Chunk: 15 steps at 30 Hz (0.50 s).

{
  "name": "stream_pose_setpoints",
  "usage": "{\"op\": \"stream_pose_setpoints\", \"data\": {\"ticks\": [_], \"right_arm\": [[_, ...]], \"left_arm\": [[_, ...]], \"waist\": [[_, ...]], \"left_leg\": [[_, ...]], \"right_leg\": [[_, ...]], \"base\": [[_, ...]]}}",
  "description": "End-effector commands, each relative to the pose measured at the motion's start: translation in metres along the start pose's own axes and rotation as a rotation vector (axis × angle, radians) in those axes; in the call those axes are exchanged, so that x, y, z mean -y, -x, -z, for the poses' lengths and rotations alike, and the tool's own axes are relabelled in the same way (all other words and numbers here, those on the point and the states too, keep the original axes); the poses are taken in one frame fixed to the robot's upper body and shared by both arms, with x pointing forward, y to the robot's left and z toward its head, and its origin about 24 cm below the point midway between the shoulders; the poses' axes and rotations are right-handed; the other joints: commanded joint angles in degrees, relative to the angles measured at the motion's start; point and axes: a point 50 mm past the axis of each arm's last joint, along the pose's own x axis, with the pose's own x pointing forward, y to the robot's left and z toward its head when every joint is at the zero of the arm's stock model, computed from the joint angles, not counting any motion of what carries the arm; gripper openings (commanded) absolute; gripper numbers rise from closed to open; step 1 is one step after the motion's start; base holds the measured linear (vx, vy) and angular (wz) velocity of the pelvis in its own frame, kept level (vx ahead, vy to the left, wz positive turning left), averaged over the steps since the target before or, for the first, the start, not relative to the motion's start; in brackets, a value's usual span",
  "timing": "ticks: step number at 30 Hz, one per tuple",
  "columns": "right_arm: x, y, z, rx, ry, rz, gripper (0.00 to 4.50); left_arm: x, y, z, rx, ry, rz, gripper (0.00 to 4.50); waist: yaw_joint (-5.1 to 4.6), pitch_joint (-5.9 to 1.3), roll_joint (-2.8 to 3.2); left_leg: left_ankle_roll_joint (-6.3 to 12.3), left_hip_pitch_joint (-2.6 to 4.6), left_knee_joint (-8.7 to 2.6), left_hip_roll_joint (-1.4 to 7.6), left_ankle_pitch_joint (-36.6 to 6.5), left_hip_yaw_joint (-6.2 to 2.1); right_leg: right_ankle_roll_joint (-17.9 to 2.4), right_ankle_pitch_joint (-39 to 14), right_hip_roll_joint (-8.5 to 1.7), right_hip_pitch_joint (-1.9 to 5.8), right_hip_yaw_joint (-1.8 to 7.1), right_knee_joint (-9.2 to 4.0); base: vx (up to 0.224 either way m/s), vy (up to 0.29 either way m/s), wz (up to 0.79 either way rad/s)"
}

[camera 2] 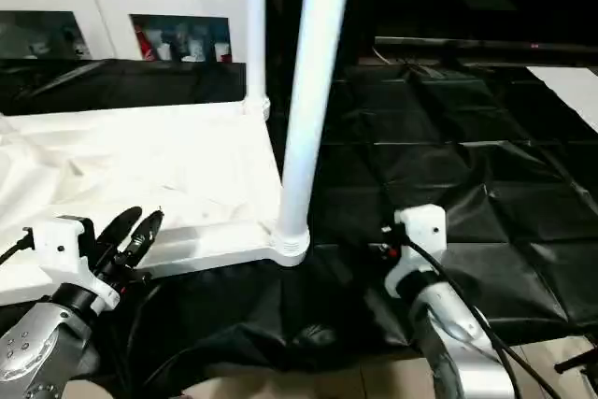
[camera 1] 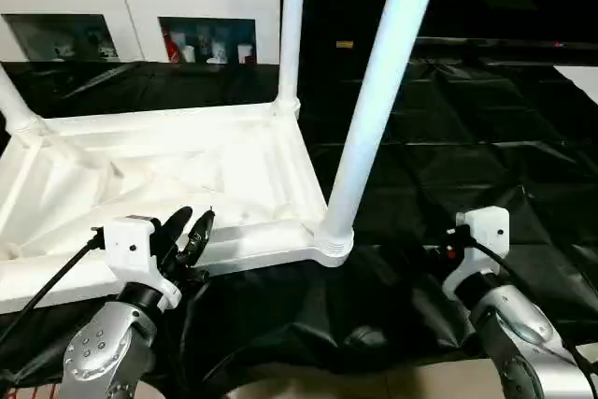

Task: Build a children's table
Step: Rotate table base

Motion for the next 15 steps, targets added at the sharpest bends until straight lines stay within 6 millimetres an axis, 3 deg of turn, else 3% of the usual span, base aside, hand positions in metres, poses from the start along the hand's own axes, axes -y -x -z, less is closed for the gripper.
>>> {"op": "stream_pose_setpoints", "data": {"ticks": [1,2,3,5,6,7,11,12,14,15], "right_arm": [[0.003,0.000,-0.003,0.000,0.017,-0.009,3.99],[0.003,-0.001,-0.005,0.012,0.035,-0.020,4.09],[0.004,-0.002,-0.006,0.020,0.047,-0.026,4.36],[0.007,-0.005,-0.009,0.038,0.047,-0.016,4.39],[0.007,-0.004,-0.013,0.035,0.057,-0.036,4.39],[0.007,-0.005,-0.016,0.031,0.069,-0.052,4.44],[0.005,-0.009,-0.020,0.040,0.074,-0.073,4.44],[0.005,-0.009,-0.020,0.038,0.079,-0.075,4.44],[-0.002,-0.011,-0.021,0.045,0.061,-0.106,4.44],[-0.002,-0.011,-0.021,0.045,0.060,-0.107,4.44]], "left_arm": [[-0.004,-0.003,-0.002,0.002,-0.043,-0.046,1.85],[-0.004,-0.005,-0.003,0.004,-0.070,-0.045,1.85],[-0.003,-0.006,-0.003,0.005,-0.084,-0.041,1.85],[-0.002,-0.007,-0.001,-0.005,-0.054,-0.013,1.85],[0.002,-0.005,-0.001,-0.014,-0.067,0.016,1.85],[0.005,-0.004,-0.003,-0.016,-0.065,0.048,1.85],[0.008,0.002,0.005,-0.039,-0.066,0.066,1.85],[0.007,0.002,0.005,-0.041,-0.073,0.064,1.85],[-0.001,0.002,0.003,-0.029,-0.066,-0.007,1.85],[-0.001,0.002,0.003,-0.027,-0.065,-0.009,1.85]], "waist": [[-0.04,-2.20,0.58],[-0.03,-2.22,0.60],[-0.04,-2.30,1.02],[-0.12,-2.46,0.89],[-0.20,-2.54,0.28],[0.06,-2.64,0.73],[0.10,-2.85,0.69],[0.09,-2.85,0.48],[0.14,-2.80,-0.61],[0.26,-2.76,-0.28]], "left_leg": [[-1.04,0.49,-4.50,0.65,-26.68,-0.45],[-0.92,0.48,-4.52,0.69,-26.38,-0.46],[-0.86,0.48,-4.49,0.71,-25.84,-0.44],[-0.69,0.44,-4.36,0.60,-24.63,-0.30],[-0.31,0.21,-4.31,0.65,-23.64,-0.21],[-0.08,0.33,-4.31,0.72,-22.79,-0.23],[0.43,0.13,-4.14,0.79,-20.00,0.02],[0.51,0.06,-4.10,0.77,-19.75,0.09],[0.96,0.06,-4.04,0.84,-19.37,0.28],[0.91,0.07,-4.13,0.82,-19.40,0.18]], "right_leg": [[-2.19,-24.57,-1.33,0.88,1.71,-5.24],[-2.29,-23.93,-1.29,0.93,1.72,-5.20],[-2.55,-22.60,-1.29,1.03,1.77,-5.07],[-3.14,-21.16,-1.28,1.13,1.84,-4.82],[-3.46,-20.70,-1.31,1.28,1.84,-4.71],[-3.73,-20.29,-1.41,1.35,1.94,-4.52],[-4.89,-17.08,-1.37,1.48,2.02,-4.16],[-4.86,-16.99,-1.34,1.51,2.02,-4.23],[-4.55,-18.22,-1.38,1.42,2.02,-4.29],[-4.51,-18.76,-1.47,1.44,2.01,-4.13]], "base": [[0.000,0.000,0.00],[0.000,0.000,0.00],[0.000,0.000,0.00],[0.000,0.000,0.00],[0.000,0.000,0.00],[0.000,0.000,0.00],[0.000,0.000,0.00],[0.000,0.000,0.00],[0.000,0.000,0.00],[0.000,0.000,0.00]]}}
